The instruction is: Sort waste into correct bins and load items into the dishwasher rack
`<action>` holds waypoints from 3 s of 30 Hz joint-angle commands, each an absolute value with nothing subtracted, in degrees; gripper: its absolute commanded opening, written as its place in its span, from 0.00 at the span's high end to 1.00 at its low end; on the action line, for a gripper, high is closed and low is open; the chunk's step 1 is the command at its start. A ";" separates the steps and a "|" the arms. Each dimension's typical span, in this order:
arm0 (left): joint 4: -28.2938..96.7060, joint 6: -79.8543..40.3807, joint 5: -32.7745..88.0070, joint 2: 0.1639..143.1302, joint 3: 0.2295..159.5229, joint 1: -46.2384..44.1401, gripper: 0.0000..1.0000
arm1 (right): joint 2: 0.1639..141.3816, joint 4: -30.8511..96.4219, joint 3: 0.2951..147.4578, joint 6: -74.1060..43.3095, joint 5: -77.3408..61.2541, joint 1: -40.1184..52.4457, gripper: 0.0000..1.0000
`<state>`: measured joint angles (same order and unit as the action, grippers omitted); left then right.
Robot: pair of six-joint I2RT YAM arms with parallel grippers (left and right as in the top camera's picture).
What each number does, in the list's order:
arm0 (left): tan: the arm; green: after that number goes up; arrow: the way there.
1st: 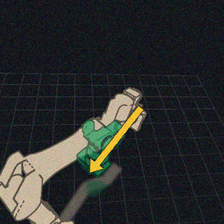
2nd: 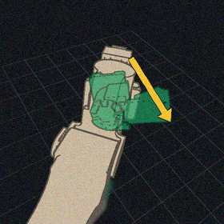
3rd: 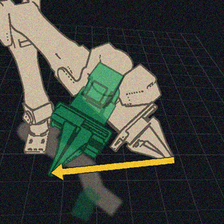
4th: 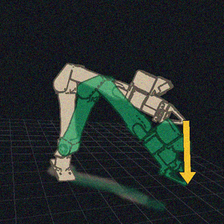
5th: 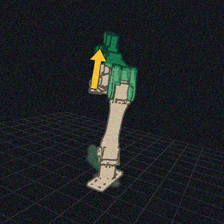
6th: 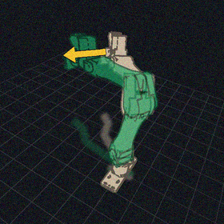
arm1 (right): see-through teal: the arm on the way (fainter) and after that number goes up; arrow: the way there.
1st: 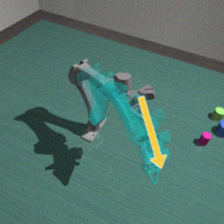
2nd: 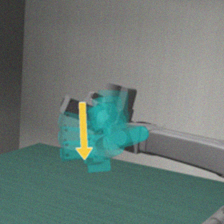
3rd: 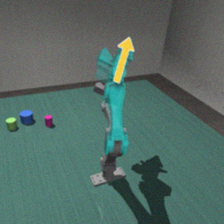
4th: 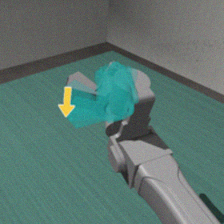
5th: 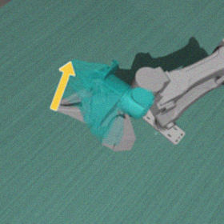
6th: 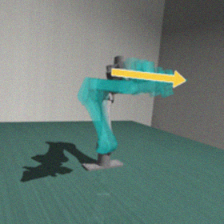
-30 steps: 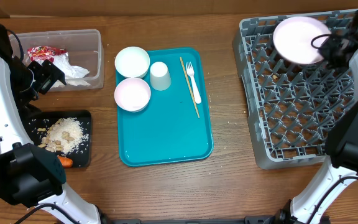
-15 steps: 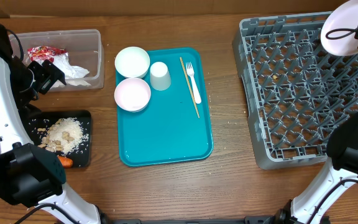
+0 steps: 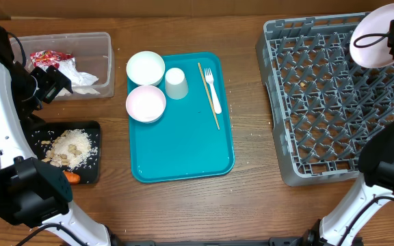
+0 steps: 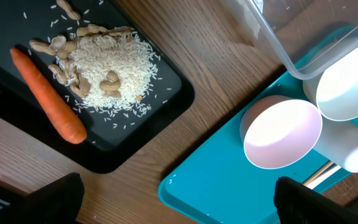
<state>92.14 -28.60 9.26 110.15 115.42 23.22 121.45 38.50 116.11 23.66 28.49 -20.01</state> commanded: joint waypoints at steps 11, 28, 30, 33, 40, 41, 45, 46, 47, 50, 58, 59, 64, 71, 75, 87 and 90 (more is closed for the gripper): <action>92.20 -29.39 9.45 108.64 115.22 22.81 0.00 | 119.26 39.38 115.77 31.42 25.67 -16.01 0.90; 92.20 -29.39 9.47 108.64 115.22 22.81 0.00 | 105.45 41.71 119.02 -0.64 -12.27 -6.20 0.00; 92.20 -29.39 9.47 108.64 115.22 22.81 0.00 | 105.60 44.45 118.91 -5.56 -27.66 -2.52 0.00; 92.23 -29.39 9.47 108.64 115.22 22.81 0.00 | 106.48 47.99 117.95 -9.06 -33.58 3.03 0.00; 92.23 -29.39 9.45 108.64 115.22 22.81 0.00 | 108.33 49.43 110.37 -9.06 1.41 24.12 0.00; 92.20 -29.39 9.47 108.64 115.22 22.81 0.00 | 109.60 49.25 109.16 -9.02 5.87 27.03 0.00; 92.20 -29.39 9.45 108.64 115.22 22.81 0.00 | 115.07 48.64 106.87 -9.08 7.92 31.27 0.00; 92.20 -29.39 9.47 108.64 115.22 22.81 0.00 | 117.75 48.80 106.87 -11.27 7.86 31.57 0.00; 92.20 -29.39 9.45 108.64 115.22 22.81 0.00 | 119.37 48.86 106.87 -13.45 7.40 31.59 0.00; 92.23 -29.39 9.47 108.64 115.22 22.81 0.00 | 125.05 48.95 106.87 -14.66 4.47 31.59 0.02; 92.23 -29.39 9.45 108.64 115.22 22.81 0.00 | 131.96 49.01 106.87 -14.66 4.34 31.62 0.14; 92.20 -29.39 9.45 108.64 115.22 22.81 0.00 | 132.35 49.17 106.87 -14.68 4.34 31.64 0.14; 92.20 -29.39 9.45 108.64 115.22 22.81 0.00 | 133.10 49.50 106.83 -14.87 4.38 31.77 0.25; 92.20 -29.39 9.47 108.64 115.22 22.81 0.00 | 133.16 50.19 106.00 -14.94 4.19 31.77 0.33; 92.20 -29.39 9.45 108.64 115.22 22.81 0.00 | 133.16 49.21 102.37 -15.05 4.19 31.77 0.35; 92.20 -29.39 9.45 108.64 115.22 22.81 0.00 | 133.08 50.63 101.38 -15.05 1.78 31.75 0.67; 92.23 -29.39 9.47 108.64 115.22 22.81 0.00 | 132.99 51.46 102.15 -15.00 0.36 31.75 0.69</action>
